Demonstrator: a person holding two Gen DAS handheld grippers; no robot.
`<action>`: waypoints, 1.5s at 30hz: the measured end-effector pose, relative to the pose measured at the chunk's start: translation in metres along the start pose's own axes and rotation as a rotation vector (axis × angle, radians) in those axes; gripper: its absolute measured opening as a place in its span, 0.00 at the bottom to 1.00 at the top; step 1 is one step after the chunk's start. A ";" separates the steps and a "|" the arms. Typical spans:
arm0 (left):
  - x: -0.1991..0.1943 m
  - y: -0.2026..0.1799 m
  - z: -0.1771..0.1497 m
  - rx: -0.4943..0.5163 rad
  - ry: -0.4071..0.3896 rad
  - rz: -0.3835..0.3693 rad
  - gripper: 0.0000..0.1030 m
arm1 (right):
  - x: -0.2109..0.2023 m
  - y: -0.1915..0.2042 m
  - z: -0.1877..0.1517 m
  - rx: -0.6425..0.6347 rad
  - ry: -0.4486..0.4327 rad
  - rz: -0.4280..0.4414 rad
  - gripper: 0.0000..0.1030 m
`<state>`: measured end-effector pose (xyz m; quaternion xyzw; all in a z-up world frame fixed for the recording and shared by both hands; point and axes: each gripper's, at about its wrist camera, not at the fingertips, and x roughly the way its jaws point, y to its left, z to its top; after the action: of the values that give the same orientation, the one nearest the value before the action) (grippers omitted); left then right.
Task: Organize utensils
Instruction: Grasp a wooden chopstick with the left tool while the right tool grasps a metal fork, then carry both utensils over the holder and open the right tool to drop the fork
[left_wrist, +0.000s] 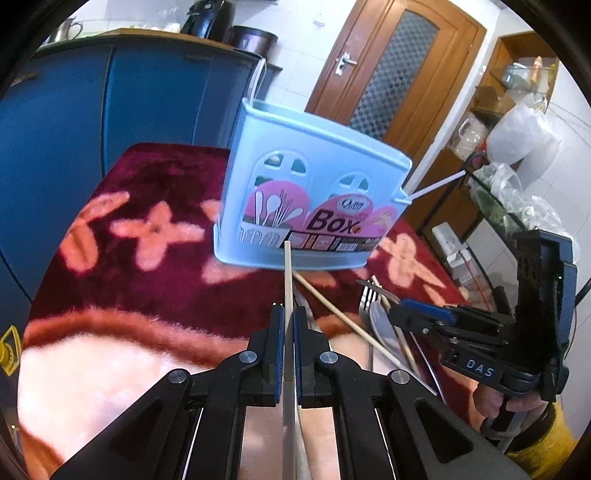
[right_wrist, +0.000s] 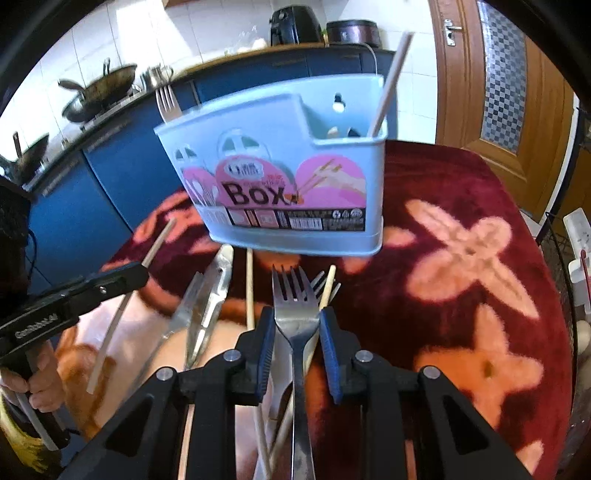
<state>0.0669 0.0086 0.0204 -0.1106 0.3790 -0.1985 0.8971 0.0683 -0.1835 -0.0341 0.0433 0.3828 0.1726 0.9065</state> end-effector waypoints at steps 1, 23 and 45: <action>-0.002 0.000 0.000 0.000 -0.007 -0.002 0.04 | -0.005 -0.001 -0.001 0.008 -0.018 0.008 0.26; -0.053 -0.020 0.018 -0.004 -0.196 -0.069 0.04 | -0.086 -0.013 0.005 0.133 -0.387 0.181 0.26; -0.055 -0.032 0.104 -0.007 -0.374 -0.065 0.04 | -0.115 -0.002 0.080 0.035 -0.532 0.108 0.26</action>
<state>0.0985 0.0086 0.1381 -0.1607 0.2027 -0.2019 0.9446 0.0516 -0.2208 0.0997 0.1231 0.1310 0.1968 0.9638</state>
